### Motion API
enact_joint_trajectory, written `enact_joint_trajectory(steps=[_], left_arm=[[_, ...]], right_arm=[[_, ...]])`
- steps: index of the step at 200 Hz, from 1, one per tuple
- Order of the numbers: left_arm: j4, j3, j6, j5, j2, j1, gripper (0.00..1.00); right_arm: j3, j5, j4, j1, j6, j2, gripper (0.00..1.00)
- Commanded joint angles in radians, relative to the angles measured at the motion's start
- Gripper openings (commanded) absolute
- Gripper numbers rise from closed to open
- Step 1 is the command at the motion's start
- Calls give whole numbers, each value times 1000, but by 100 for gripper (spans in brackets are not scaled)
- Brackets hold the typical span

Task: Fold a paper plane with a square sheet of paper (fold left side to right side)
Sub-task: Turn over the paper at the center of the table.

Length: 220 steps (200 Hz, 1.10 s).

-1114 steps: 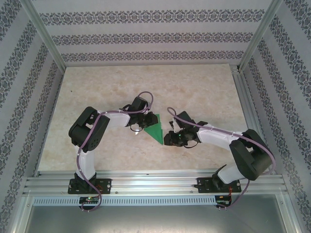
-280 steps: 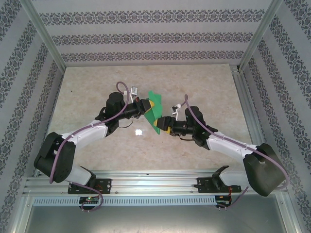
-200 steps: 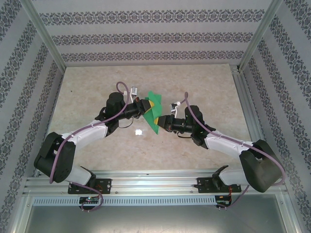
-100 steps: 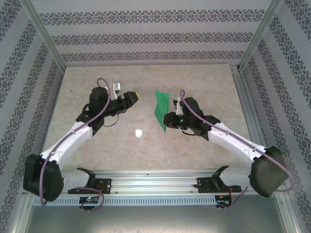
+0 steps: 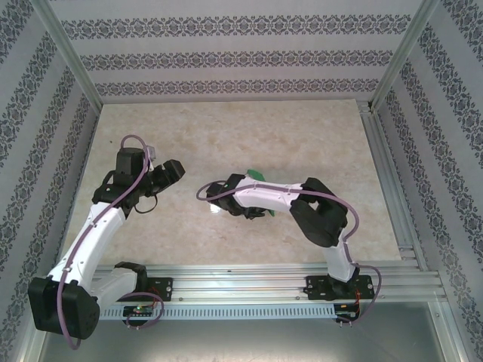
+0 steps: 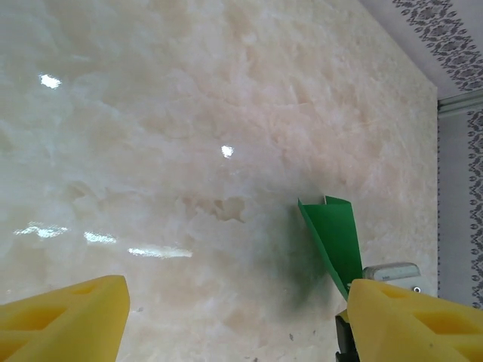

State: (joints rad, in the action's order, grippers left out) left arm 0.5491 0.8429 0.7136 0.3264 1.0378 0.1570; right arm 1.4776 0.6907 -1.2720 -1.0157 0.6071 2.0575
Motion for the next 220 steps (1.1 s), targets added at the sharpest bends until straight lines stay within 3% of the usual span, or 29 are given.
enact_joint_trajectory(steps=[1,22,53,69,91,112,133,150,180,220], left_arm=[[33,-14,-41,-20,-10,-13,77],[32,-21,-48,-20,-6,-14,77],[43,-23,-76,-14,-1,-16,78],[46,-29,-91,-2,-1,-16,78],[-1,-59,-98,79,7,-16,77],[-141,-120,-40,200,20,16,75],[-324,-160,62,225,52,134,76],[-422,-149,130,187,115,250,76],[-448,-38,169,80,296,432,77],[-510,64,226,29,538,543,78]], right_arm=[[60,108,-100,-33,8,37,21],[67,25,-38,-73,-48,47,31],[48,-204,91,-129,-129,-37,60],[4,-326,179,-130,-150,-150,67],[-57,-390,258,-97,-150,-330,73],[-143,-414,334,-7,-136,-500,73],[-294,-451,485,116,-121,-668,73],[-436,-535,629,249,-78,-791,73],[-654,-683,831,477,23,-943,75],[-783,-807,878,629,72,-1014,76]])
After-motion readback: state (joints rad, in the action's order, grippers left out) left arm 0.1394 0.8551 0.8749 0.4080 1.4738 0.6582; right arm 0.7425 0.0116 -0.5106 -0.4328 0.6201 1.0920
